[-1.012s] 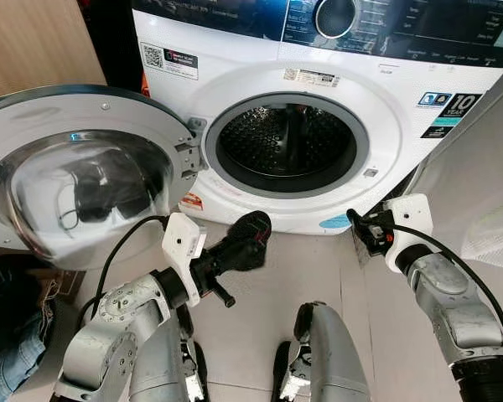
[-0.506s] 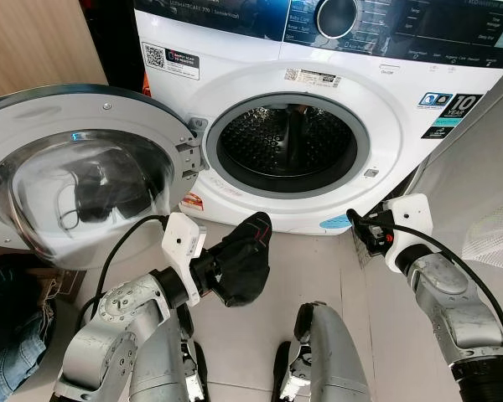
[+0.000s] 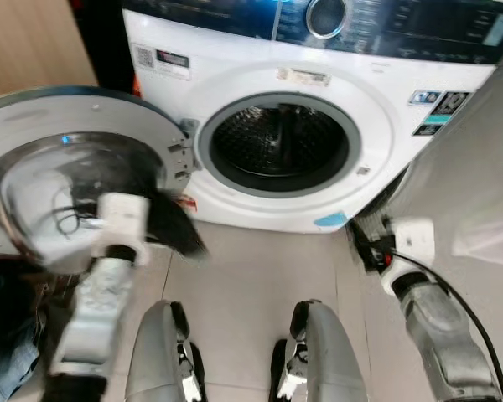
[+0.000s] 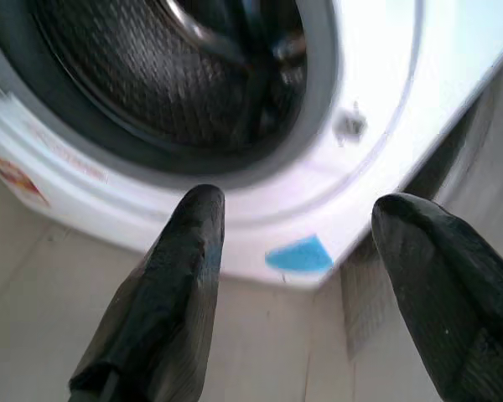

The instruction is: Clothes washing

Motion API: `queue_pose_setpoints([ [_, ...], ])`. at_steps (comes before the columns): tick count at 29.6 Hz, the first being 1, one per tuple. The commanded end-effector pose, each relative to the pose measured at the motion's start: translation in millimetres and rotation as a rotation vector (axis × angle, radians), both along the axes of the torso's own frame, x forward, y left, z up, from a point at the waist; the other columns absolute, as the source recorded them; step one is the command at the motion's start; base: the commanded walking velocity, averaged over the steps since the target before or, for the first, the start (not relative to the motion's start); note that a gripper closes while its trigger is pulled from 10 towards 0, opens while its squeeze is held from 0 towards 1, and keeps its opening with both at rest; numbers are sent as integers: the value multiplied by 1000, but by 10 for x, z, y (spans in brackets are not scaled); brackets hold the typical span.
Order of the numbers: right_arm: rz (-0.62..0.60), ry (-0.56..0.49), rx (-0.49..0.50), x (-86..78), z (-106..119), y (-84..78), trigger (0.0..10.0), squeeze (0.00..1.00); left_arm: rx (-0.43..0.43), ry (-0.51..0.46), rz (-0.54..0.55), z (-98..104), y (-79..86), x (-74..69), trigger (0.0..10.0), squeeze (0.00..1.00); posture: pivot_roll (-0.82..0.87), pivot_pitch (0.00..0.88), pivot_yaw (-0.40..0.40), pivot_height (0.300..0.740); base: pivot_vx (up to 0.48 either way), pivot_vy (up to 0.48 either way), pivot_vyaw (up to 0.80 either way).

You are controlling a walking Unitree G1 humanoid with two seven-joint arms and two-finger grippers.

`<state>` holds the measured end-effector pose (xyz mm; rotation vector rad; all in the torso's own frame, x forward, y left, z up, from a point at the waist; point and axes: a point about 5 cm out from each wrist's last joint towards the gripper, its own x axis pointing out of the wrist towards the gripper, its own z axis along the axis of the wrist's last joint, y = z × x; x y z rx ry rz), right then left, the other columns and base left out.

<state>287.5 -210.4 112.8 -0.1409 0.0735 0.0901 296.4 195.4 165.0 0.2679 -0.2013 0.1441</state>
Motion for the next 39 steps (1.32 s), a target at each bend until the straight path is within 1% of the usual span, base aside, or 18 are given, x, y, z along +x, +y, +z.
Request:
queue_pose_setpoints([
  [1, -9, -29, 4, -2, 51, -2, 10000, 0, 8, 13, -19, -61, -75, -30, 10000, 0, 94, 291, -110, 577, 0, 0, 0],
  [3, -24, -26, 7, 2, 42, -13, 10000, 0, 7, 13, -19, -68, -73, -30, 10000, 0, 96, 279, -104, 577, 0, 0, 0],
  [4, -35, -32, 9, -9, 27, -13, 10000, 0, 20, -12, 9, -98, -85, -11, 10000, 0, 99, 271, -101, 577, 0, 0, 0],
  [6, -48, -31, 15, -28, 5, -15, 10000, 0, 28, -29, 25, -118, -94, 1, 10000, 0, 99, 268, -99, 577, 0, 0, 0],
  [8, -98, 28, -7, -102, -114, -64, 10000, 0, 38, -35, -3, -140, -132, 19, 10000, 0, 98, 259, -94, 577, 0, 0, 0],
  [10, -114, 40, -18, -116, -138, -76, 10000, 0, 39, -35, -10, -143, -137, 18, 10000, 0, 96, 259, -90, 577, 0, 0, 0],
  [12, -159, 103, -37, -172, -243, -133, 10000, 0, 17, -15, -76, -169, -204, 25, 10000, 0, 94, 254, -89, 577, 0, 0, 0],
  [14, -175, 170, -21, -257, -344, -145, 10000, 0, 7, 33, -158, -240, -278, 32, 10000, 0, 89, 251, -83, 577, 0, 0, 0],
  [18, -156, 154, -9, -298, -308, -96, 10000, 0, 21, 30, -145, -265, -263, 44, 10000, 0, 90, 254, -81, 577, 0, 0, 0],
  [19, -147, 135, 13, -311, -261, -56, 10000, 0, 17, 28, -136, -273, -248, 55, 10000, 0, 89, 256, -81, 577, 0, 0, 0],
  [24, -105, 123, 24, -288, -185, 76, 10000, 0, 3, 48, -122, -308, -224, 95, 10000, 0, 83, 282, -82, 577, 0, 0, 0],
  [27, -100, 125, 34, -278, -181, 84, 10000, 0, -1, 51, -128, -314, -244, 100, 10000, 0, 83, 290, -86, 577, 0, 0, 0],
  [29, -132, 135, 21, -306, -240, 1, 10000, 0, 3, 47, -131, -345, -287, 83, 10000, 0, 85, 295, -89, 577, 0, 0, 0],
  [32, -138, 122, 34, -324, -243, -28, 10000, 0, 0, 46, -129, -352, -295, 78, 10000, 0, 84, 301, -90, 577, 0, 0, 0],
  [33, -122, 91, 39, -348, -216, -25, 10000, 0, 14, 43, -125, -365, -296, 64, 10000, 0, 83, 304, -91, 577, 0, 0, 0],
  [35, -116, 66, 56, -363, -189, -22, 10000, 0, 28, 38, -115, -373, -287, 49, 10000, 0, 84, 308, -92, 577, 0, 0, 0],
  [38, -118, 21, 95, -371, -125, -7, 10000, 0, 34, 46, -96, -418, -253, 19, 10000, 0, 83, 313, -91, 577, 0, 0, 0],
  [39, -116, 21, 95, -372, -125, -1, 10000, 0, 31, 53, -96, -429, -250, 15, 10000, 0, 83, 313, -91, 577, 0, 0, 0],
])
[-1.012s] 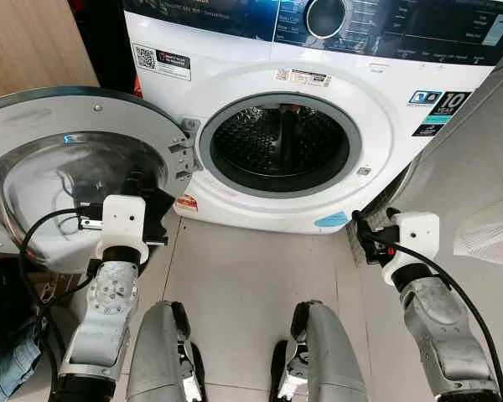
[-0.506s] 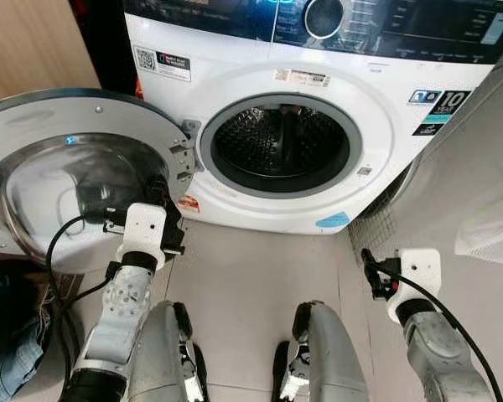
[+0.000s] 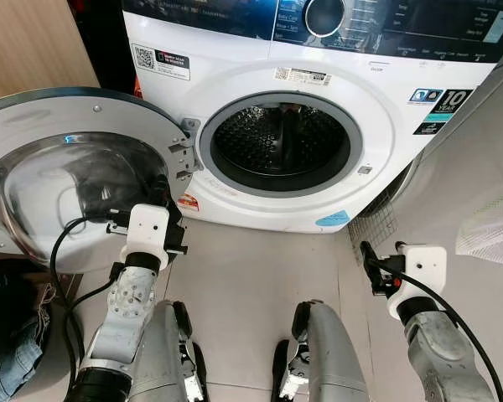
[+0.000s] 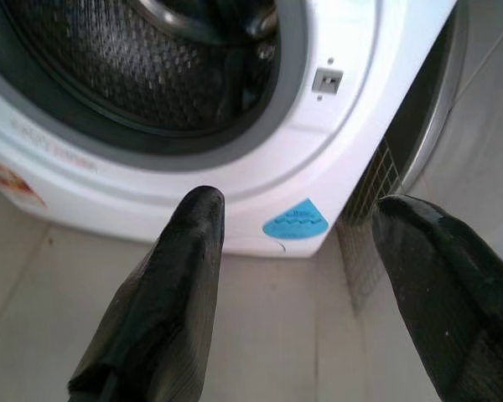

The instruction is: Clothes washing

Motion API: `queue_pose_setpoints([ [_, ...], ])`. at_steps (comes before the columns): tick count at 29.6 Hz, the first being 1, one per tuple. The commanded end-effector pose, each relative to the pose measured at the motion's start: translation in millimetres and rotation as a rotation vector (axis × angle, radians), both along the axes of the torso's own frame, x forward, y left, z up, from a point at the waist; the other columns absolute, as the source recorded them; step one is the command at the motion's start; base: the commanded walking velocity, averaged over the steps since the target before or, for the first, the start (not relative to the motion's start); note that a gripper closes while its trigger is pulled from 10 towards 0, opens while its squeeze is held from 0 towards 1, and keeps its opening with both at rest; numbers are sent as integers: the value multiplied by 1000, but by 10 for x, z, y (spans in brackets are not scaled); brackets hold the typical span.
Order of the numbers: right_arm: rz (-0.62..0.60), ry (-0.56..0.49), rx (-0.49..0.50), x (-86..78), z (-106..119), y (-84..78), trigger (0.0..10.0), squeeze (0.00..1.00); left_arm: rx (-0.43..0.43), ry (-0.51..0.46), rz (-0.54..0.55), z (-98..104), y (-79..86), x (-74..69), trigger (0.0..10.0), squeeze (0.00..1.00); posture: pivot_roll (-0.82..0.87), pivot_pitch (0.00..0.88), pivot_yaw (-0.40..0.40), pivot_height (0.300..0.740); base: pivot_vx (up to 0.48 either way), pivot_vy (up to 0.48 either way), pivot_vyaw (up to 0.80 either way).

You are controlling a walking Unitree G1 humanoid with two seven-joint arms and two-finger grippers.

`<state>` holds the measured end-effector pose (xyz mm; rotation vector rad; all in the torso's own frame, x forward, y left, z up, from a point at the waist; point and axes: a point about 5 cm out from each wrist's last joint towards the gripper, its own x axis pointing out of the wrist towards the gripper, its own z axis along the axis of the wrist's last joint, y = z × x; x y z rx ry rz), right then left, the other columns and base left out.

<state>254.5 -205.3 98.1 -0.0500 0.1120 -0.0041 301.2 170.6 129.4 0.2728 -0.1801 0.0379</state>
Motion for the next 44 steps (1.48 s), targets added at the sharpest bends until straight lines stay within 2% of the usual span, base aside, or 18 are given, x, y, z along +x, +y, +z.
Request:
queue_pose_setpoints([
  [1, -14, -8, 7, -45, 15, -45, 10000, 0, 18, 22, 4, -83, 0, -35, 10000, 0, 83, 313, -91, 577, 0, 0, 0],
  [7, 1, 9, -16, -51, -20, -14, 10000, 0, -2, 23, -7, -74, 9, -22, 10000, 0, 83, 315, -84, 577, 81, 0, 0],
  [14, 19, 3, -15, -28, 15, -2, 10000, 0, -17, 24, -5, -62, 32, -14, 10000, 0, 83, 314, -84, 577, 325, 0, -624],
  [31, 47, -27, -26, 49, 102, 34, 10000, 0, -28, 28, -9, -71, 53, -22, 10000, 0, 86, 309, -89, 577, 358, 0, 0],
  [39, 62, -24, -25, 45, 101, 50, 10000, 0, -53, 45, -72, -101, -3, -30, 10000, 0, 81, 305, -90, 577, 115, 0, 0],
  [44, 64, -23, -28, 35, 105, 36, 10000, 0, -76, 125, -189, -201, -114, -66, 10000, 0, 76, 302, -91, 577, 0, 0, 0],
])
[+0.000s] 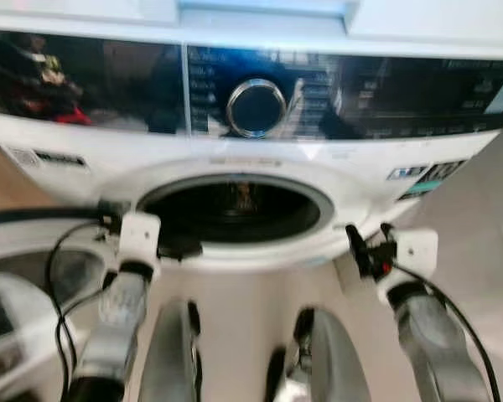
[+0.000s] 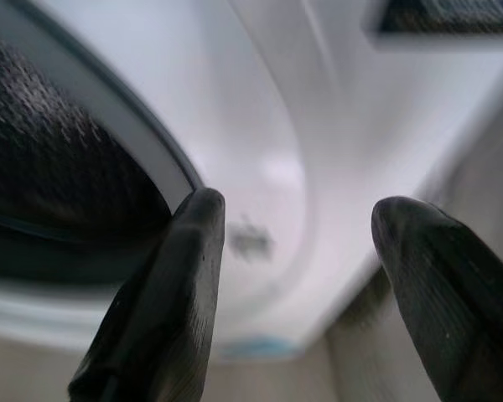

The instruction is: Clothes washing

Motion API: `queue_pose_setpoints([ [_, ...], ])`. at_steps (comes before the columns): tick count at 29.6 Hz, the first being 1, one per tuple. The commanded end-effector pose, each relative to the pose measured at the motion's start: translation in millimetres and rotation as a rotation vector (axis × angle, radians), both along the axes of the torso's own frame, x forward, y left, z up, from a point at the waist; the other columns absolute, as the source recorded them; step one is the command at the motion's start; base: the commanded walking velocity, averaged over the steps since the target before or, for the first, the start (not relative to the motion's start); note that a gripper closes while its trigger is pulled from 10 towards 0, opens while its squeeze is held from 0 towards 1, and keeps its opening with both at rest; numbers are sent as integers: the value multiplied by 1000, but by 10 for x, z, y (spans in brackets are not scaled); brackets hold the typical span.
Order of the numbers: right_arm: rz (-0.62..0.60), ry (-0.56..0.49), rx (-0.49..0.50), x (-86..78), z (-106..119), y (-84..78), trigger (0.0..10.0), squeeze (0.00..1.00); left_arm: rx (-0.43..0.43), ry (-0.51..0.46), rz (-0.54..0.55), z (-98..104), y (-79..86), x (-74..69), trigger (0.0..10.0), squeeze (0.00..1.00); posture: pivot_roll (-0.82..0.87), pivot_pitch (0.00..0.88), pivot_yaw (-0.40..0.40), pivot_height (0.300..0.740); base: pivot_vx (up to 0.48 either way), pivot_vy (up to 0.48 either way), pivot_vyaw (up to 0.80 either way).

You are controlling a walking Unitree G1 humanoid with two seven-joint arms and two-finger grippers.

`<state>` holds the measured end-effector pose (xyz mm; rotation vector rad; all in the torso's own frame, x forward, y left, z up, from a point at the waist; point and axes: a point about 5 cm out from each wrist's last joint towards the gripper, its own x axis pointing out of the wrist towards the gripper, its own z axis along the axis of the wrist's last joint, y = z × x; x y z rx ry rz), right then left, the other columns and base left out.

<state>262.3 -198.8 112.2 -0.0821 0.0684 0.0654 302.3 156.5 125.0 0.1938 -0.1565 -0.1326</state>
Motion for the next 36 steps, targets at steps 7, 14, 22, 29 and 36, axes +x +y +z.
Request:
queue_pose_setpoints([
  [7, 0, 34, -6, -38, -42, -34, 10000, 0, 24, 138, -123, -220, -42, -109, 10000, 0, 77, 297, -93, 577, 0, 0, -100],
  [14, 12, 31, -4, -41, -31, -28, 10000, 0, 22, 146, -123, -213, -19, -105, 10000, 0, 78, 310, -101, 577, 0, 0, -695],
  [22, 18, 26, -3, -39, -24, -21, 10000, 0, 34, 157, -116, -231, 4, -123, 10000, 0, 78, 319, -102, 577, 0, 0, -462],
  [29, 24, 16, 3, -30, -6, 0, 10000, 0, 40, 160, -110, -228, 26, -121, 10000, 0, 80, 324, -99, 577, 0, 0, 0],
  [36, 25, 20, -2, -25, -10, -1, 10000, 0, 61, 181, -94, -285, 54, -110, 10000, 0, 81, 326, -101, 577, 0, 0, 0],
])
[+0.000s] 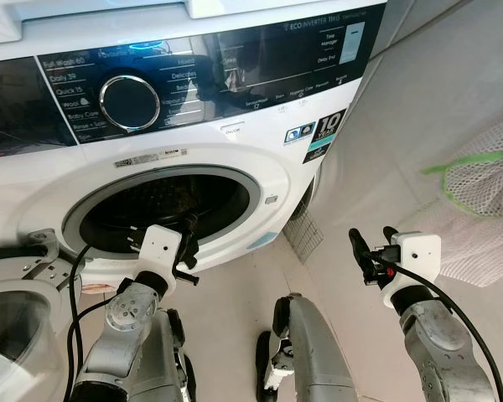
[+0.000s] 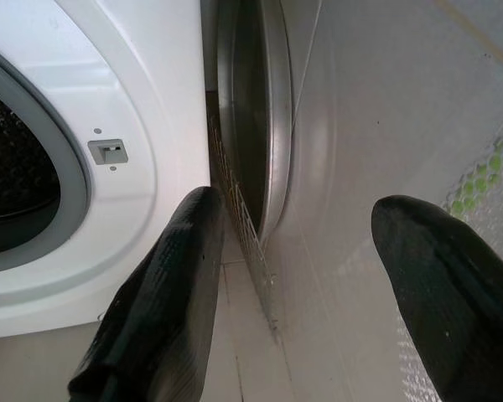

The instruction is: Clothes washing

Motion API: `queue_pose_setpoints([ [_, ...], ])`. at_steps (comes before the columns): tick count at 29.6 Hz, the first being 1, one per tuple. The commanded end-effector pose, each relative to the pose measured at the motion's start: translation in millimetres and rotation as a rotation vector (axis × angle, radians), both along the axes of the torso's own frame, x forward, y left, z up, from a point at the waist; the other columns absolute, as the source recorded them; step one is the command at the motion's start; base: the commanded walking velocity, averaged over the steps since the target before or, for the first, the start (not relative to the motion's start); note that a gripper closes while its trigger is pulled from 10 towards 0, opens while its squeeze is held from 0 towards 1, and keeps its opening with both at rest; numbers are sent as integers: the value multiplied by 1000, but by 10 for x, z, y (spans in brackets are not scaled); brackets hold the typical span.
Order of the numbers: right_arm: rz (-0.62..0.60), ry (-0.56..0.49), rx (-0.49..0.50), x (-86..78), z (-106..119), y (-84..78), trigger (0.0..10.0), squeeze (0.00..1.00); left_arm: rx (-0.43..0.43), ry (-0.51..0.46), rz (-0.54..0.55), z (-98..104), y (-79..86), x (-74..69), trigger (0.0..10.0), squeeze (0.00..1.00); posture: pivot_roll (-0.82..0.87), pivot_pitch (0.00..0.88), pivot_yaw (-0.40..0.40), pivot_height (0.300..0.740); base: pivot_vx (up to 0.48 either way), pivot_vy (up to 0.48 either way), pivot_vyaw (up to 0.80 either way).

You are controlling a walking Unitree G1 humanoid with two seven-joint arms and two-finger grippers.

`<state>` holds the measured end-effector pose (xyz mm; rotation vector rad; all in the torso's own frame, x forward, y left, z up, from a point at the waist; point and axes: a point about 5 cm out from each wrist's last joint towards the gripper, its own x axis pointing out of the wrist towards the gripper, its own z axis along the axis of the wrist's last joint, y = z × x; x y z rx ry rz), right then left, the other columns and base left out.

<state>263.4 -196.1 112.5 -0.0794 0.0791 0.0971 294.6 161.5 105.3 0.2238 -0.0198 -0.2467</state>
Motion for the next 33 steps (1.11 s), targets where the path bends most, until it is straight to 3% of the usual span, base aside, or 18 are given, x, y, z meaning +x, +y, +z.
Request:
queue_pose_setpoints([
  [1, -5, 7, -5, -36, -8, -26, 10000, 0, 12, 56, 43, -147, 59, -5, 10000, 0, 79, 329, -103, 577, 0, 0, 0],
  [6, 2, 2, -11, -42, 21, -24, 10000, 0, -34, 131, 224, -366, 342, 79, 10000, 0, 61, 335, -108, 577, 0, 0, 0],
  [12, -1, -1, -21, -87, 64, -77, 10000, 0, -51, 178, 271, -469, 459, 93, 10000, 0, 34, 352, -125, 577, 0, 0, 0],
  [15, 8, 7, -37, -115, 78, -104, 10000, 0, -57, 223, 290, -490, 530, 176, 10000, 0, 10, 364, -144, 577, 0, 0, 0],
  [20, 12, 13, -69, -197, 149, -197, 10000, 0, -92, 249, 325, -395, 632, 373, 10000, 0, -42, 381, -178, 577, 0, 0, 0],
  [23, 13, 14, -76, -218, 166, -216, 10000, 0, -96, 248, 326, -366, 640, 415, 10000, 0, -56, 386, -188, 577, 0, 0, 0],
  [33, 27, 28, -111, -333, 268, -276, 10000, 0, 14, 240, 284, -100, 688, 648, 10000, 0, -116, 380, -218, 577, 0, 0, 0],
])
